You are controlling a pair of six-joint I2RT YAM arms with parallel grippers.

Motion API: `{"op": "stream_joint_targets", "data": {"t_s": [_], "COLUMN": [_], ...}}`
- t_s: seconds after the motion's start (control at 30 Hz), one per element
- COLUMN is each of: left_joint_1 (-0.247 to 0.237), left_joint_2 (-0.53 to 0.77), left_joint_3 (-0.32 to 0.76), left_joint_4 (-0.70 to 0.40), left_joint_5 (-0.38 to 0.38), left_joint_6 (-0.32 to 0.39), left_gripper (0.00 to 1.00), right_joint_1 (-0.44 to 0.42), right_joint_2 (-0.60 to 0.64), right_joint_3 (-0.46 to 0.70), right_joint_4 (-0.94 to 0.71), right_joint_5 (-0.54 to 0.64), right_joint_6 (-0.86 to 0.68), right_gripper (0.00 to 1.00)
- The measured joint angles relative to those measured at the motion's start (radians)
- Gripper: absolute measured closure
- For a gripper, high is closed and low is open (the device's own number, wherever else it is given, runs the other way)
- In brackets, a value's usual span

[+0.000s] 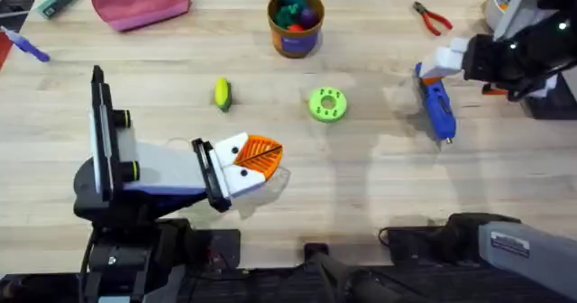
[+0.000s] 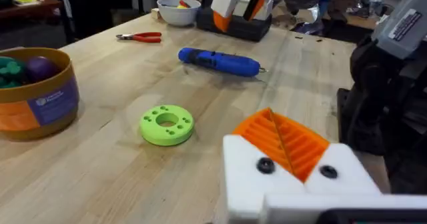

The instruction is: Pick up the gripper from the table and insert it into the empty holder that is missing its gripper. Then pick up a screw, insert it into the mounting hole, and use the screwdriver to tighten it. Finally, clean up the table by picking up the vegetable and placing it into the bucket.

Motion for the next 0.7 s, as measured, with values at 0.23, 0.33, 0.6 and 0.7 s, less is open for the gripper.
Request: {"op": "stream_joint_targets", "data": {"t_s": [0.23, 0.33, 0.6, 0.7], "left_joint_1": [0.0, 0.0, 0.0, 0.0], "left_joint_2": [0.0, 0.0, 0.0, 0.0], "left_joint_3": [0.0, 0.0, 0.0, 0.0], "left_joint_4": [0.0, 0.0, 0.0, 0.0], "left_joint_5": [0.0, 0.0, 0.0, 0.0], "left_joint_6": [0.0, 0.0, 0.0, 0.0], "left_gripper": [0.993, 0.994, 0.994, 0.994], "right_joint_1": [-0.079, -0.08, -0.08, -0.08], "right_joint_2": [0.147, 0.217, 0.309, 0.349], "right_joint_3": [0.029, 0.065, 0.099, 0.099], "right_joint_4": [-0.01, 0.024, 0.129, 0.13], "right_joint_5": [-0.022, -0.021, -0.017, -0.018], "right_joint_6": [-0.126, -0.173, -0.256, -0.274], "right_gripper": [0.008, 0.008, 0.008, 0.008]}}
